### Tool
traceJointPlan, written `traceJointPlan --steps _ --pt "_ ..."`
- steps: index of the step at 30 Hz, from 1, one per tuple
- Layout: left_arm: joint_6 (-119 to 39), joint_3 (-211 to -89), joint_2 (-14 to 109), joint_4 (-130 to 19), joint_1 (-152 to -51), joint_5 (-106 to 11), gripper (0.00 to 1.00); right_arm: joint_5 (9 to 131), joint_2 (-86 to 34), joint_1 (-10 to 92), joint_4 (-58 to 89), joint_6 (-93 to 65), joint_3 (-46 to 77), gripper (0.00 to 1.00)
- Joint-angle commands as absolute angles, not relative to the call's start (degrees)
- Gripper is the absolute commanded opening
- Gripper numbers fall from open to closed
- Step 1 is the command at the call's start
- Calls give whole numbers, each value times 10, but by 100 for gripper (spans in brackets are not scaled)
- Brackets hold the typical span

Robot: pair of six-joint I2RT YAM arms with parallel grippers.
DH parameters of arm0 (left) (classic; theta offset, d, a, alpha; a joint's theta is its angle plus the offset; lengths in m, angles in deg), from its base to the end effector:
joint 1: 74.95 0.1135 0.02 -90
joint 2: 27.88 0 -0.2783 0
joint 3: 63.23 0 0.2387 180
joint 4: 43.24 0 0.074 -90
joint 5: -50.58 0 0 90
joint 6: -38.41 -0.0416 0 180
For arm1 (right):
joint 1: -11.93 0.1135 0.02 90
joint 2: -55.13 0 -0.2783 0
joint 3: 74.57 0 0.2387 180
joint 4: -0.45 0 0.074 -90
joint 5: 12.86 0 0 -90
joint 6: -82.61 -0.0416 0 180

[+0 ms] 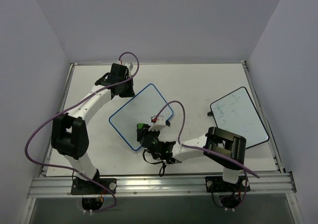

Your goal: Erase the whiteboard

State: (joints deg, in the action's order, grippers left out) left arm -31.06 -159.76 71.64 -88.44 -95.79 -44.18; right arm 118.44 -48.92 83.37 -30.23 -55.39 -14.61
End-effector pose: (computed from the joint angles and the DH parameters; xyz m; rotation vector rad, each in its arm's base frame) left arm 0.3552 -0.1389 0.2895 0.0456 2.4533 -0.4264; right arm 0.1411 0.3339 0.1930 0.1546 1.8215 0.8618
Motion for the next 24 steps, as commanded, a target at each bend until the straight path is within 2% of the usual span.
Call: traceJointPlan --steps 1,8,18,24 --pt "-307 -1596 695 -909 -977 -476 2 1142 -516 786 -239 -584 -188 0" --pt "-307 -1595 695 -908 -977 -476 2 1143 -518 777 -242 -591 -191 0" --pt "-307 -1596 697 -907 -977 -476 2 1156 -571 856 -212 -590 -124 0" --pt "-306 -1596 698 -904 -977 -478 2 1151 -555 872 -220 -614 -136 0"
